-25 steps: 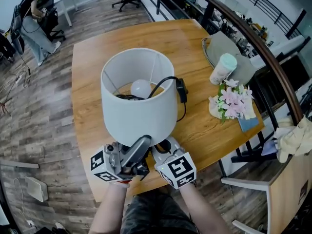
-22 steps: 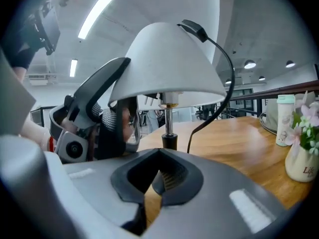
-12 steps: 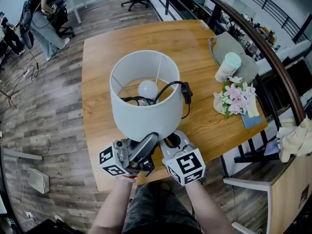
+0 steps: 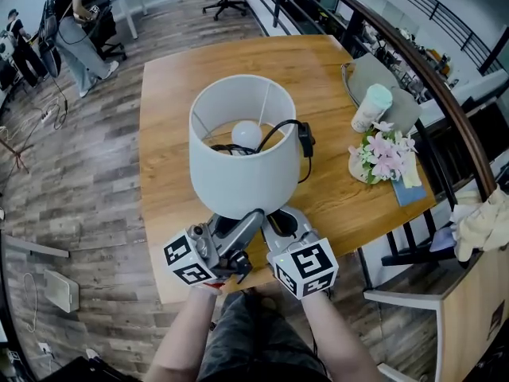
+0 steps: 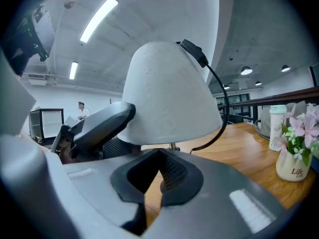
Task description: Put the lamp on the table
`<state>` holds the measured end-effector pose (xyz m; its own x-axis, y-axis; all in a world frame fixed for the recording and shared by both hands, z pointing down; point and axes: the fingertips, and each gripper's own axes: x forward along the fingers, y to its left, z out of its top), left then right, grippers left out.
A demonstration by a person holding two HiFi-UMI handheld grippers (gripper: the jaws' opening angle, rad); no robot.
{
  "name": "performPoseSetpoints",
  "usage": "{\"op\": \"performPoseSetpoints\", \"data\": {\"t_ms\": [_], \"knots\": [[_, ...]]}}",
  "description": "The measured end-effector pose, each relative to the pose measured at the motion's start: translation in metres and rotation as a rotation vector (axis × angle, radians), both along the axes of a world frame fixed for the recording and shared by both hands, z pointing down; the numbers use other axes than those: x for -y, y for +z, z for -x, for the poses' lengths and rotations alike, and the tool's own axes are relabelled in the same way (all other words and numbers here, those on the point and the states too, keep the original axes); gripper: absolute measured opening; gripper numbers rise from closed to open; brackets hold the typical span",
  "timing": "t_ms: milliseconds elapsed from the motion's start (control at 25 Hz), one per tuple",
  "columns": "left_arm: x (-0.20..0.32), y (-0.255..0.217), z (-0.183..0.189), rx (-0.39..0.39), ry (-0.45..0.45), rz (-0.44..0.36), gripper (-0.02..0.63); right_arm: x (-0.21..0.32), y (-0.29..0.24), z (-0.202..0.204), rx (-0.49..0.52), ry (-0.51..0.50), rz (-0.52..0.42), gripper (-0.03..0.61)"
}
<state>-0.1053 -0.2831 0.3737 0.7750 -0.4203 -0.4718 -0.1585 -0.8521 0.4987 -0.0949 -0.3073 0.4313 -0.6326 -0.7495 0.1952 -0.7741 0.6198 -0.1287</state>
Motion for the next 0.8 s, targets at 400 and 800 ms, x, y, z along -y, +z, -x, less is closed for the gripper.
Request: {"op": "performPoseSetpoints", "data": {"t_ms": [400,800], "knots": [[-0.009,0.017,-0.007,0.148,-0.037,0.032,0.072,-0.015,0.003,0.002,0.030,-0.008,0.007,0.008],[-0.012,0.032,-0.004,0.246,-0.102,0.065,0.091,-0.023,0.000,0.000,0.037,-0.015,-0.015,0.008]]}}
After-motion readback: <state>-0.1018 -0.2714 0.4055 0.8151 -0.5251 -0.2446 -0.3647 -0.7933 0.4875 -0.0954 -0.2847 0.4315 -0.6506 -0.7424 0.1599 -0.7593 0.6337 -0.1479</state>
